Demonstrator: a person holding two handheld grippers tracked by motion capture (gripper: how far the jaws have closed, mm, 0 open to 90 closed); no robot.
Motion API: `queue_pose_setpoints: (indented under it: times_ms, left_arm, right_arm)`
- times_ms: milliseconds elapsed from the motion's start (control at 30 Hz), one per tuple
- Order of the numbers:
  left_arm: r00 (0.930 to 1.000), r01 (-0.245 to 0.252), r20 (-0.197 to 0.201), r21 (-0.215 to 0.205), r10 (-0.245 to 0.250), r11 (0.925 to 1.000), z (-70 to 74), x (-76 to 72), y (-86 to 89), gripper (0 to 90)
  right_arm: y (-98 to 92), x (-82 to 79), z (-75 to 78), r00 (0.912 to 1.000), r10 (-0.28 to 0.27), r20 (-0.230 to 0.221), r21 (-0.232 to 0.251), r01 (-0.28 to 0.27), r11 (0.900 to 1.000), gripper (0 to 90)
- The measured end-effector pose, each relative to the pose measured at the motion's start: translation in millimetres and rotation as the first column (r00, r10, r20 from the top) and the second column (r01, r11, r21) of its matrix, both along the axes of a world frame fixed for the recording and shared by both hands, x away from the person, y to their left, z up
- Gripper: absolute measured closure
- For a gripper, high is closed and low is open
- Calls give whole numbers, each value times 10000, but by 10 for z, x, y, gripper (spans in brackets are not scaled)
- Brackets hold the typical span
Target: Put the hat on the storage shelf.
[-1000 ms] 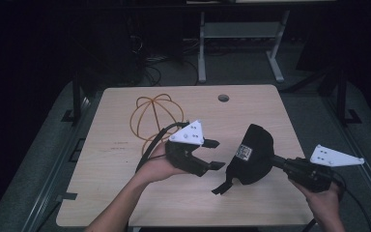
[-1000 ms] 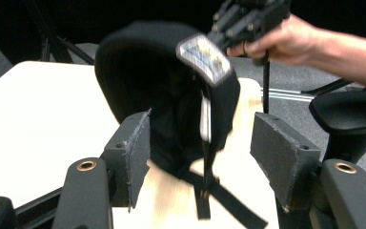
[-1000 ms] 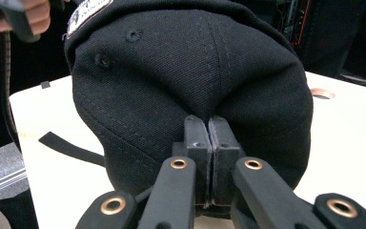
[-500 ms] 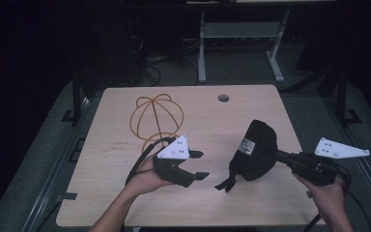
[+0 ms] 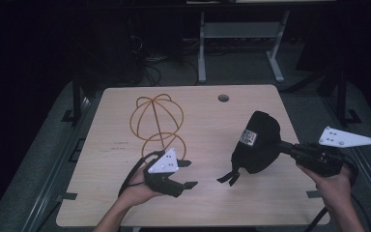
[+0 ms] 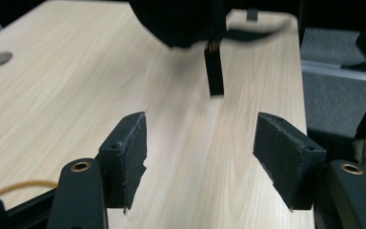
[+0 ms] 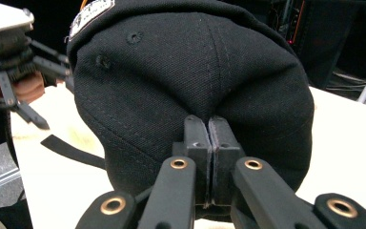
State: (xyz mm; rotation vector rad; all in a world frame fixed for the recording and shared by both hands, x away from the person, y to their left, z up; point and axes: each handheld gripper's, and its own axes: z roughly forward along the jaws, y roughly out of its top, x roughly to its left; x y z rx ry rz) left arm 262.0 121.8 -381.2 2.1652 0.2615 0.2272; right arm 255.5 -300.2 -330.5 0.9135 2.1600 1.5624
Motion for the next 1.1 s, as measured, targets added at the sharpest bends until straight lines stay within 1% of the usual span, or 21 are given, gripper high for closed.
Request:
queue_pose_setpoints:
  times_ms: [33, 67, 133, 167, 200, 233, 300, 367, 433, 533, 600, 667, 767, 800, 900, 967, 1000, 1033, 1100]
  left_arm:
    - [10000, -44, 40, 110, 43, 9999, -27, -10, 3, 357]
    - [10000, -59, 57, 113, 58, 9999, -54, -18, 5, 357]
    - [9998, -81, 170, -147, 84, 9999, -112, -37, 3, 358]
    - [9998, -48, 203, -146, 51, 9999, -138, -41, -8, 358]
    - [9995, -31, 321, 124, 27, 9999, -156, -43, -22, 358]
    - [9994, -39, 358, 220, 31, 9998, -163, -49, -28, 356]
    - [9995, -10, 329, 175, 5, 9998, -181, -58, -31, 355]
    - [9993, 9, 366, 234, -18, 9997, -202, -60, -16, 355]
    - [9996, -51, 286, 217, 45, 9998, -225, -64, 0, 354]
    - [9996, -107, 268, 306, 99, 9995, -239, -62, 29, 355]
    - [9995, -154, 281, 286, 146, 9995, -232, -59, 57, 355]
    - [9995, -218, 230, 163, 214, 9996, -225, -48, 77, 354]
    - [9995, -243, 220, 184, 239, 9995, -232, -30, 81, 353]
    - [9995, -276, 126, 171, 274, 9995, -243, -32, 77, 350]
    - [9997, -228, -14, 333, 229, 9992, -279, -23, 74, 333]
    - [9998, -169, -115, 527, 175, 9985, -315, -26, 65, 317]
    - [9998, -169, -115, 527, 175, 9985, -315, -26, 65, 305]
    - [9999, -139, -90, 611, 145, 9980, -344, -24, 58, 294]
    - [9999, -113, -92, 667, 119, 9977, -356, -29, 56, 294]
  right_arm:
    - [9, 13, 36, 10000, 37, -13, -57, -37, 10000, 885]
    - [17, 27, 69, 10000, 57, 65, -119, -56, 9999, 885]
    - [43, 37, 127, 9999, 54, 103, -113, -53, 9999, 885]
    - [60, 42, 149, 9999, 73, 139, -107, -71, 9999, 886]
    - [71, 49, 166, 9998, 108, 173, -133, -106, 9999, 885]
    - [87, 58, 182, 9997, 120, 194, -113, -118, 9999, 886]
    - [103, 70, 204, 9996, 147, 258, -70, -145, 9999, 886]
    - [114, 87, 226, 9994, 185, 283, 12, -185, 9998, 886]
    - [125, 113, 250, 9993, 233, 298, 58, -235, 9997, 886]
    - [141, 141, 279, 9992, 277, 272, 106, -279, 9996, 886]
    - [164, 172, 335, 9988, 406, 269, 203, -411, 9989, 886]
    - [189, 201, 395, 9983, 522, 271, 153, -526, 9985, 885]
    - [232, 240, 470, 9976, 656, 231, 70, -658, 9978, 885]
    - [244, 251, 487, 9975, 664, 228, 53, -666, 9978, 885]
    - [281, 306, 546, 9968, 759, 251, 63, -761, 9971, 885]
    - [309, 348, 581, 9962, 832, 264, 82, -834, 9965, 885]
    - [332, 369, 604, 9956, 892, 272, 80, -895, 9960, 885]
    - [352, 384, 622, 9952, 930, 307, 70, -933, 9956, 885]
    - [389, 407, 654, 9943, 1009, 354, 61, -1012, 9948, 886]
